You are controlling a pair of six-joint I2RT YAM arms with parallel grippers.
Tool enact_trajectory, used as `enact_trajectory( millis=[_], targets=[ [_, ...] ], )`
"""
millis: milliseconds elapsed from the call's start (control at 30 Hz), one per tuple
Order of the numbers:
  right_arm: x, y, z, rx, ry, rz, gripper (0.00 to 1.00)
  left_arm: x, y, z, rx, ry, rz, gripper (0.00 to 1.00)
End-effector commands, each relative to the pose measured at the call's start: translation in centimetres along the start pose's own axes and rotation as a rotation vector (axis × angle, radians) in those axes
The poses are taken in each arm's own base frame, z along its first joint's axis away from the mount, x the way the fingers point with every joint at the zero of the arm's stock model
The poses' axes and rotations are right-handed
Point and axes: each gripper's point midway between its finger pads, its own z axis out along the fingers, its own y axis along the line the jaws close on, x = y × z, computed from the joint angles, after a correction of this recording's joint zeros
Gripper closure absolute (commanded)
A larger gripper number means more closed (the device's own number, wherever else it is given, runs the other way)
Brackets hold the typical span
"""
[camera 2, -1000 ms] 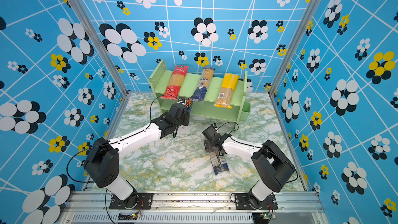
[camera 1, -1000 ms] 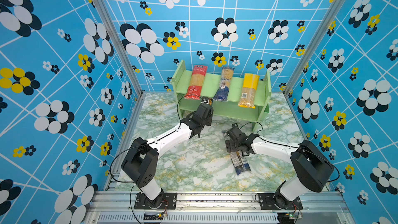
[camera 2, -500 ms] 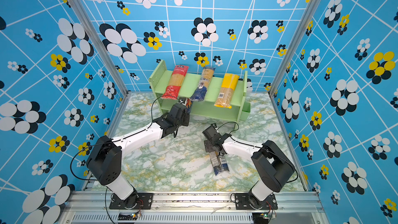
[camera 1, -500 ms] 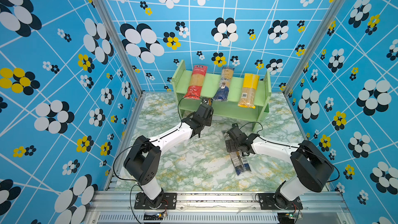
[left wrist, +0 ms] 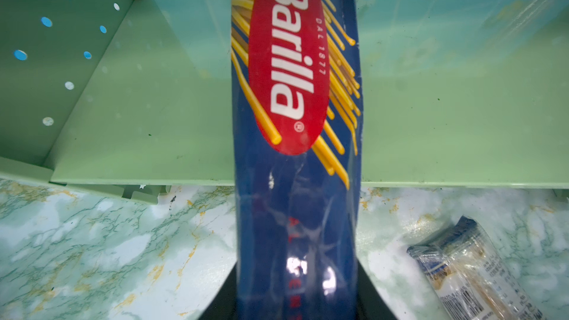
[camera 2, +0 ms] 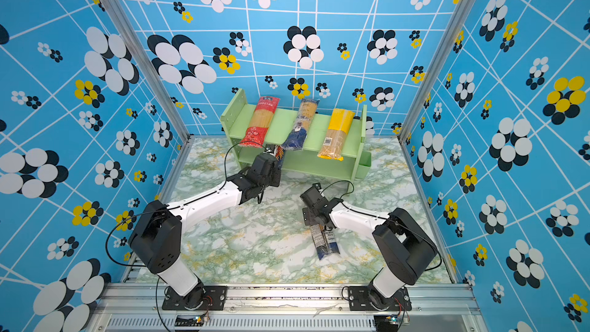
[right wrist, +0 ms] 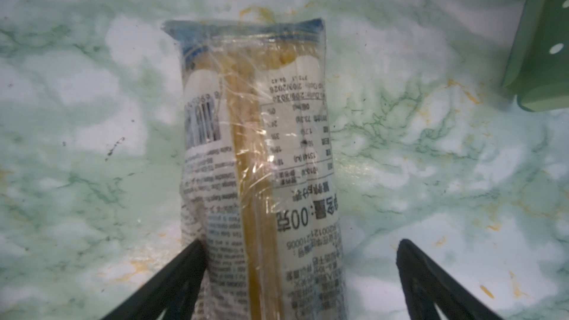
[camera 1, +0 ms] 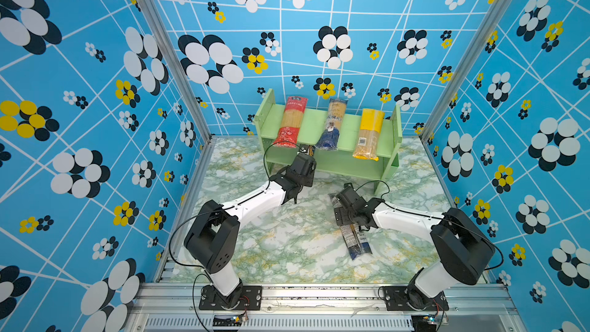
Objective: Arrange pasta packages on shelves
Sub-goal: Place the pasta box on the shelf.
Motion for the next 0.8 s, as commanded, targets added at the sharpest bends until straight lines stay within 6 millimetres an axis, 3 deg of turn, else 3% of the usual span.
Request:
enact_trajectory(
  millis=[0,767],
  targets=[
    [1.87,-1.26,0.59,0.045,0.064,-0.017,0.01,-7.47,0.16,-1.66,-0.002,-0.228,-0.098,0.93],
    [1.77,-1.24,0.55,0.046,0.064,-0.02,0.01,-7.42,0.44,-1.31,-0.003,-0.222,-0.092,0.89]
  ],
)
